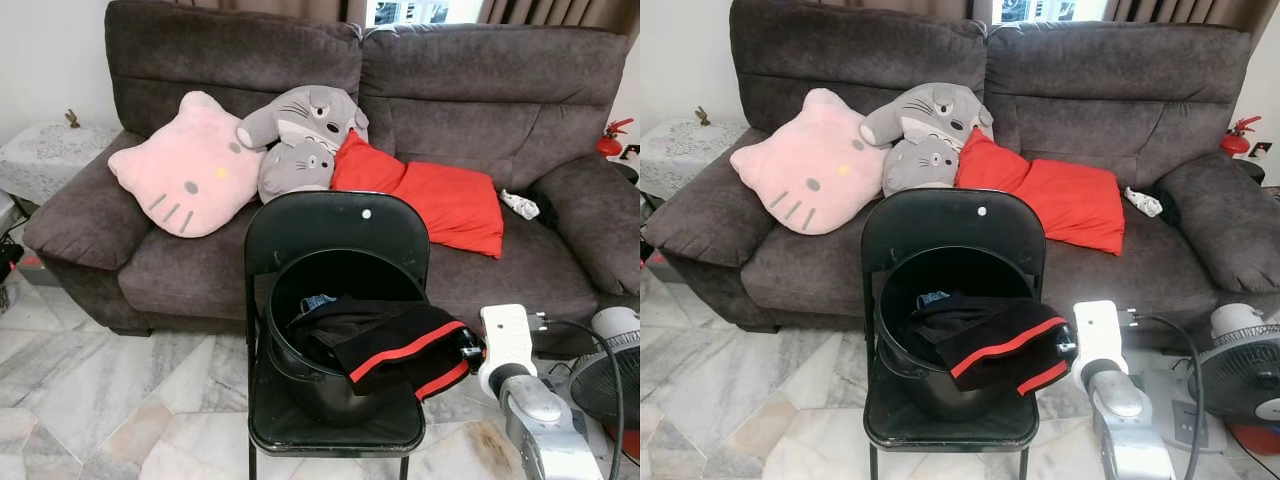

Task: Hang hanger

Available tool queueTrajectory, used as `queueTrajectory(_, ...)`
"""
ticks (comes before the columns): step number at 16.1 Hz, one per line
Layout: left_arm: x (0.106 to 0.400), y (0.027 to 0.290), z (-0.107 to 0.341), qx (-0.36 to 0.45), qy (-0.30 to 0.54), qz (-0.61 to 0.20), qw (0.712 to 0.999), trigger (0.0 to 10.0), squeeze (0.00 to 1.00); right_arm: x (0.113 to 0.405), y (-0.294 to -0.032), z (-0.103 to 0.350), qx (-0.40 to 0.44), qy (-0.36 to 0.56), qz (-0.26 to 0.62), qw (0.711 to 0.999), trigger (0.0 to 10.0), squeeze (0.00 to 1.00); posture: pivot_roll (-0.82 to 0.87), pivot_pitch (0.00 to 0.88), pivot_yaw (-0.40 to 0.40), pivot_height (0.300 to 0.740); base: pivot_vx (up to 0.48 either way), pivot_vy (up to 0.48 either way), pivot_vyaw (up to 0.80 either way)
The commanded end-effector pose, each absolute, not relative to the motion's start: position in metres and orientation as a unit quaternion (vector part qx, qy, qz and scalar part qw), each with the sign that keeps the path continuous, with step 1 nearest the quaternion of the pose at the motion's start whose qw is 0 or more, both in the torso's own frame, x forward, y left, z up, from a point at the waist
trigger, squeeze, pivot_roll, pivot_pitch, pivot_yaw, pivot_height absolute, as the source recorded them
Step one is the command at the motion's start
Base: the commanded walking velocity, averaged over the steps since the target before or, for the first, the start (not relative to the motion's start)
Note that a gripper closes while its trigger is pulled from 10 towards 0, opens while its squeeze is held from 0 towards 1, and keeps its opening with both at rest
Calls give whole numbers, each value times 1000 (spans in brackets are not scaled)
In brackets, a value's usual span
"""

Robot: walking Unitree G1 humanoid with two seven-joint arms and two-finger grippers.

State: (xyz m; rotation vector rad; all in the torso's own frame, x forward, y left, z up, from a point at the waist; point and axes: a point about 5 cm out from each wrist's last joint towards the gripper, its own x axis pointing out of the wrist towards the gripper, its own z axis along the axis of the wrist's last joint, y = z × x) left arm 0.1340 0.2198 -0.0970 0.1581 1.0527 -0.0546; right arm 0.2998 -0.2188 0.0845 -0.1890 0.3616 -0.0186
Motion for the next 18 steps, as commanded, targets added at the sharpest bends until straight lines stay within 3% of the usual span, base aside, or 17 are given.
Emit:
queueTrajectory(1,126,217,-101,78,518,-36,851,10000,0,299,-225,84,-88,181,-22,979,10000,0,-143,73,-11,740,0,0,0)
queueTrajectory(9,126,218,-100,80,517,-36,851,10000,0,299,-241,80,-89,177,-68,978,10000,0,-142,72,-8,740,0,0,0)
queueTrajectory(18,127,218,-100,82,516,-35,852,10000,0,297,-235,60,-38,152,-44,987,10000,0,-136,68,-7,740,0,0,0)
